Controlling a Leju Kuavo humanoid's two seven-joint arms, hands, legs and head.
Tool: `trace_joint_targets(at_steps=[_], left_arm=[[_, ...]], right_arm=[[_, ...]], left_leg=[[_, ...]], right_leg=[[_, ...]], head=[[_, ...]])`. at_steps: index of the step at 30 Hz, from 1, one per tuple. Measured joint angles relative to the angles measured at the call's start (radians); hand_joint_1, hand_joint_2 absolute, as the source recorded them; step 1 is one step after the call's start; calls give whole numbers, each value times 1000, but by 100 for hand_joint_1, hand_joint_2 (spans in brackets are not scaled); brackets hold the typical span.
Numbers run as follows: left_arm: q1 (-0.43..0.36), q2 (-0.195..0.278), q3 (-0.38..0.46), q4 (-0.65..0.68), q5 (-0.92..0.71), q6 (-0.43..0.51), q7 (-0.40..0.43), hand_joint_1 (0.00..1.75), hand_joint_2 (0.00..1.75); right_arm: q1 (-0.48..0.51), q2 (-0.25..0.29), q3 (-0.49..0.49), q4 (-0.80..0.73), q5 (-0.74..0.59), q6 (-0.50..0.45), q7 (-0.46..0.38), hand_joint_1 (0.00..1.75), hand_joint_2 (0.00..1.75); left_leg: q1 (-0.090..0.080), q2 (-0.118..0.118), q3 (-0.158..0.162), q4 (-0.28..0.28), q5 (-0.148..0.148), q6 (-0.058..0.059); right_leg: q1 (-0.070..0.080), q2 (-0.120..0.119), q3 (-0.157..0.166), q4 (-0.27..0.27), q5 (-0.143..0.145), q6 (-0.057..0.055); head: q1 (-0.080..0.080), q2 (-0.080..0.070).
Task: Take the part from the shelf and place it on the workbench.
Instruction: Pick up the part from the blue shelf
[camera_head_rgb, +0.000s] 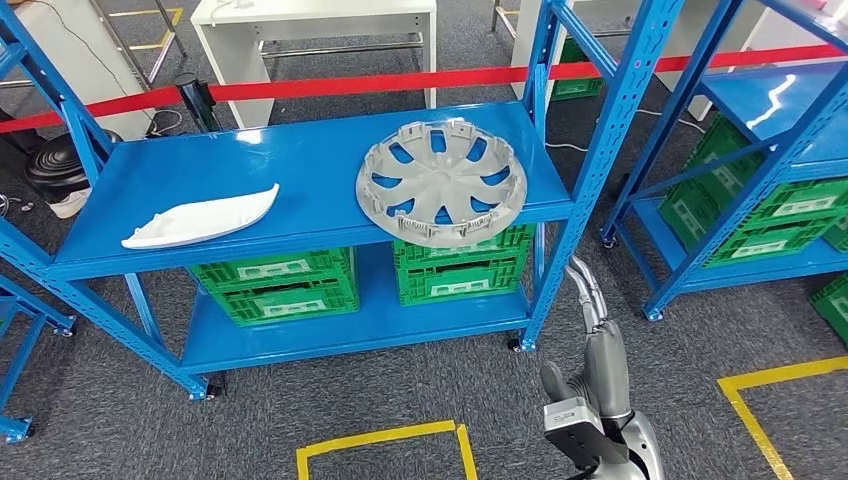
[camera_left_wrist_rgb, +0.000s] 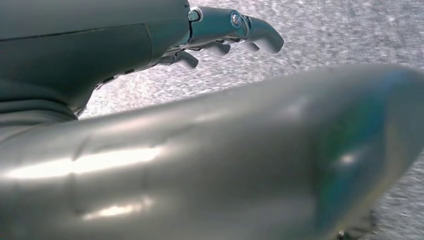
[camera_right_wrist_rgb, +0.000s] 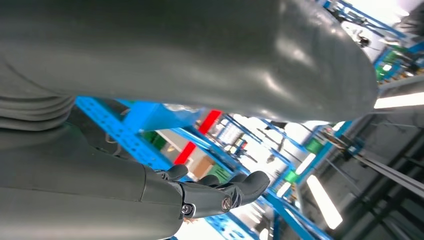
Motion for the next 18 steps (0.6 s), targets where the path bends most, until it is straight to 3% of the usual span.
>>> trace_joint_targets(at_steps=[2, 3, 6, 8, 10, 11, 12, 14, 15, 16, 18], left_arm=[[-1, 0, 0, 0, -1, -1, 1, 0, 0], [0, 0, 0, 0, -1, -2, 2, 0, 0], [1, -1, 0, 0, -1, -2, 3, 0, 0], [-2, -1, 0, 0, -1, -4, 2, 0, 0], [-3, -1, 0, 0, -1, -7, 0, 0, 0], [-3, -1, 0, 0, -1, -7, -1, 0, 0], [-2, -1, 0, 0, -1, -7, -2, 0, 0], [-2, -2, 0, 0, -1, -7, -2, 0, 0], [-2, -3, 0, 0, -1, -7, -2, 0, 0], [-2, -3, 0, 0, -1, -7, -1, 0, 0], [-3, -3, 0, 0, -1, -7, 0, 0, 0]], right_arm=[[1, 2, 0, -6, -6, 1, -9, 0, 0], [3, 2, 0, -10, -7, 2, -12, 0, 0], [8, 3, -1, -18, -10, 1, -15, 0, 0], [7, 3, -2, -22, -11, 0, -16, 0, 0], [10, 3, -2, -23, -12, -1, -17, 0, 0], [11, 3, -3, -23, -11, -3, -18, 0, 0], [12, 3, -3, -23, -6, -8, -18, 0, 0], [11, 4, -4, -23, 18, -37, -13, 0, 0], [9, 4, -5, -23, 33, -57, -9, 0, 0], [6, 4, -6, -23, 45, -75, -5, 0, 0], [2, 6, -9, -22, 56, -100, 2, 0, 0]], left_leg=[[-3, 3, 17, -56, 13, 10], [-4, 2, 20, -57, 3, 15], [0, -3, 49, -65, 13, 37], [0, -4, 62, -67, 7, 46], [-1, -7, 66, -66, -1, 49], [-2, -8, 70, -66, -6, 49], [-2, -9, 76, -66, -12, 48], [-2, -11, 92, -66, -26, 45], [-2, -11, 101, -67, -33, 41], [-2, -12, 106, -67, -39, 36], [-3, -14, 114, -66, -44, 21]], right_leg=[[2, 0, 15, 1, -12, 13], [4, 0, 21, 7, -12, 21], [3, 0, 13, 52, -20, 37], [0, 1, -37, 134, -61, 44], [0, 2, -117, 235, -105, 49], [0, 2, -148, 259, -108, 50], [0, 2, -162, 251, -91, 50], [1, 1, -146, 143, 0, 43], [4, 1, -134, 91, 32, 38], [8, 1, -126, 55, 38, 32], [14, 2, -119, 37, 23, 19]], head=[[0, 0], [1, 0], [3, 0], [6, 0], [8, 0], [8, 0], [9, 0], [9, 0], [9, 0], [9, 0], [9, 0]])
